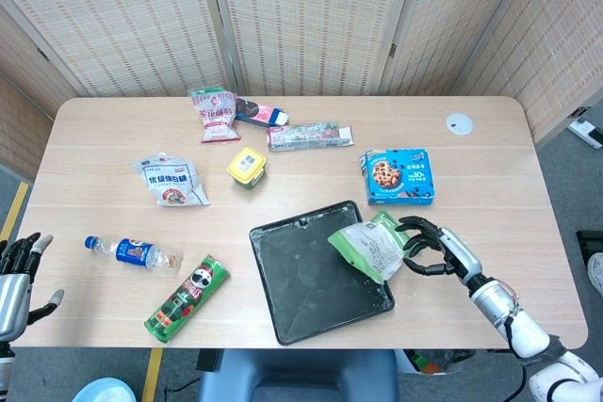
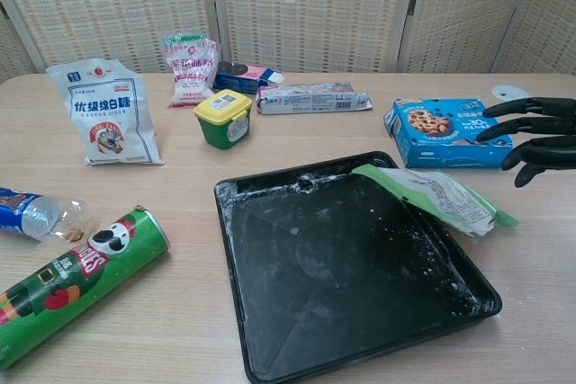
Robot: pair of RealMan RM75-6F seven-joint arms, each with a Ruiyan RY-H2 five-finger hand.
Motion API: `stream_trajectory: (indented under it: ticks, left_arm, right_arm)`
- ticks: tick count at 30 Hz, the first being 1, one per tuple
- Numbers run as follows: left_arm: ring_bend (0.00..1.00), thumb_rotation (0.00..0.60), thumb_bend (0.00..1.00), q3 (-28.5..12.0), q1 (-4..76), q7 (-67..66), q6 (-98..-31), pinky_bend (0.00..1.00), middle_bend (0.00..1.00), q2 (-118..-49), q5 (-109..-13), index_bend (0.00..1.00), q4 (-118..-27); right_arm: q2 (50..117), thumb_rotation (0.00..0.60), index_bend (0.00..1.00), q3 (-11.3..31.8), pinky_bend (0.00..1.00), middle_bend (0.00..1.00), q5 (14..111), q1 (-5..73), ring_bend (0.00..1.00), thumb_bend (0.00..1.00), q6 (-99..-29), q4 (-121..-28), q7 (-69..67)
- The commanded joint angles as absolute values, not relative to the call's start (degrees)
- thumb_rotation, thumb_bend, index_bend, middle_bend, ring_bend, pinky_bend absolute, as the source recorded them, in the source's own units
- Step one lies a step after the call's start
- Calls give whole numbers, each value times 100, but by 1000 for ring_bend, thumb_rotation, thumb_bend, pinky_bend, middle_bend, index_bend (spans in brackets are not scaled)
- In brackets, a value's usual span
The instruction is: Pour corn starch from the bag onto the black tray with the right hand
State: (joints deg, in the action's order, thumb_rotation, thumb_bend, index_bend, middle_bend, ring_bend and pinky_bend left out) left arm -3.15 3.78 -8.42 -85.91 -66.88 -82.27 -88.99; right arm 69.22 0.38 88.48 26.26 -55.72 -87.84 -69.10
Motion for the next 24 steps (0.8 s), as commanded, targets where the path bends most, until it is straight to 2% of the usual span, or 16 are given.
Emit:
stream_trajectory:
  ticks: [1, 4, 9, 13, 16, 24]
  left_arm:
    - [131, 600, 292, -311, 371, -833, -8588, 0, 124, -6685, -8223, 153, -8899]
    - [131, 600, 292, -305, 370, -828, -8585, 0, 124, -6685, -8230, 154, -8900]
    - [131, 600, 292, -300, 391, -834, -8570, 0, 124, -6676, -8270, 155, -8958]
    - [132, 600, 291, -295, 417, -867, -8564, 0, 124, -6658, -8326, 155, -9042]
    - [132, 600, 292, -292, 416, -891, -8574, 0, 124, -6639, -8340, 156, -9096]
    - [132, 600, 291, -257, 360, -968, -8594, 0, 124, -6591, -8296, 166, -9227]
  right_arm:
    - [6791, 600, 173, -33, 394, 255, 9057, 2546, 364, 337, -5860, -8801, -6781]
    - [6681, 600, 173, -27, 372, 248, 9124, 2547, 338, 336, -5977, -8696, -6462]
    - [6465, 600, 111, 17, 309, 179, 9151, 2714, 266, 334, -5835, -8568, -4833]
    - [6285, 600, 12, 88, 235, 77, 9037, 3067, 179, 207, -5283, -8745, -3836]
    - [6255, 600, 0, 117, 160, 11, 8984, 3334, 112, 139, -4872, -8760, -3421]
    - [6597, 600, 0, 112, 80, 0, 8772, 3924, 51, 84, -3909, -8511, -2536]
